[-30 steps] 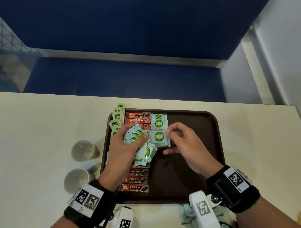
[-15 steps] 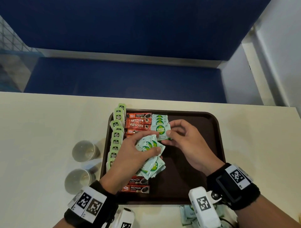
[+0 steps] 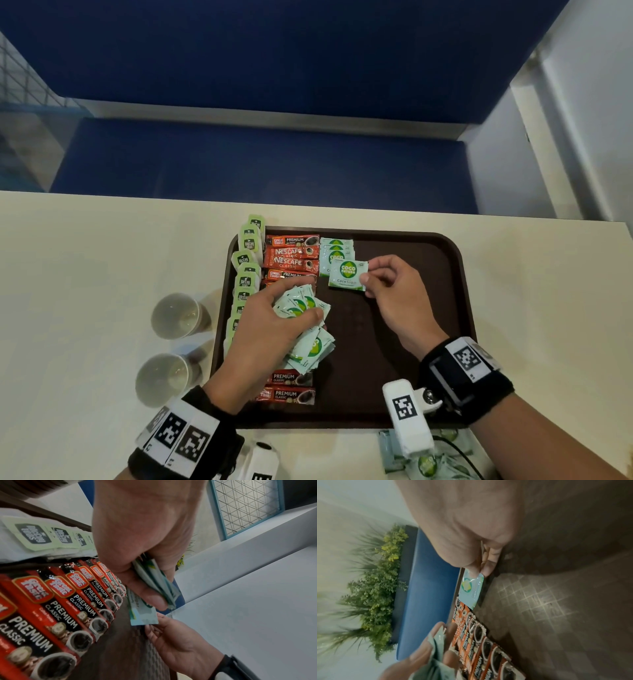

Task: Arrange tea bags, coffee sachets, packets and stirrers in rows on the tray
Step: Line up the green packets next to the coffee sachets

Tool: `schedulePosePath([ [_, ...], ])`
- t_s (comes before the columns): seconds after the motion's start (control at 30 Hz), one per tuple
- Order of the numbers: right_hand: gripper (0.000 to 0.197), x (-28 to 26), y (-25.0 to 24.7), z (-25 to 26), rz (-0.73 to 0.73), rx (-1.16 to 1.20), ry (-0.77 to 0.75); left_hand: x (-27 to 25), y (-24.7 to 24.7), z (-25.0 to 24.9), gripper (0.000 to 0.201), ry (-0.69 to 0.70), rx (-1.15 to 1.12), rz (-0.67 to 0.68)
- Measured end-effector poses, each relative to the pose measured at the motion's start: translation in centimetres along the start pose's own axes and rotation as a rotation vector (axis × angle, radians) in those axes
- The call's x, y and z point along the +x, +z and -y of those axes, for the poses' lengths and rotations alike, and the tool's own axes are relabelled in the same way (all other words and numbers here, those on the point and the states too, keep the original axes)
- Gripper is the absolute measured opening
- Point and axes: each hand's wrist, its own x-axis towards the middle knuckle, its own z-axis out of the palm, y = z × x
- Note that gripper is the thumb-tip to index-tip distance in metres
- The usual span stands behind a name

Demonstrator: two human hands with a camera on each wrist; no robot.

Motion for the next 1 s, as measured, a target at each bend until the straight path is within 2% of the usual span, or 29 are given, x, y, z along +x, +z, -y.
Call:
schedulePosePath([
  [0.13,0.016,0.4,0.9,-0.1,-0.044,-0.155,-0.123,-0.1,0.0,-0.1,0.042,0.010,0.014,0.007],
  [0.27,0.015,0.5,1.5,0.3,-0.087,-0.216,-0.174,-0.2,-0.1,-0.2,0.041,0.016,0.020,0.005],
  [0.67,0.018,0.8,2.0,0.6,-0.107,-0.309,-0.208,-0.2,-0.4,0.2,0.041,0.025,0.000,0.001],
  [1.0,0.021,0.9,2.0,0.9,-0.065,-0.355,-0.189,-0.1,-0.6,0.0,0.040,0.037,-0.010,0.000],
])
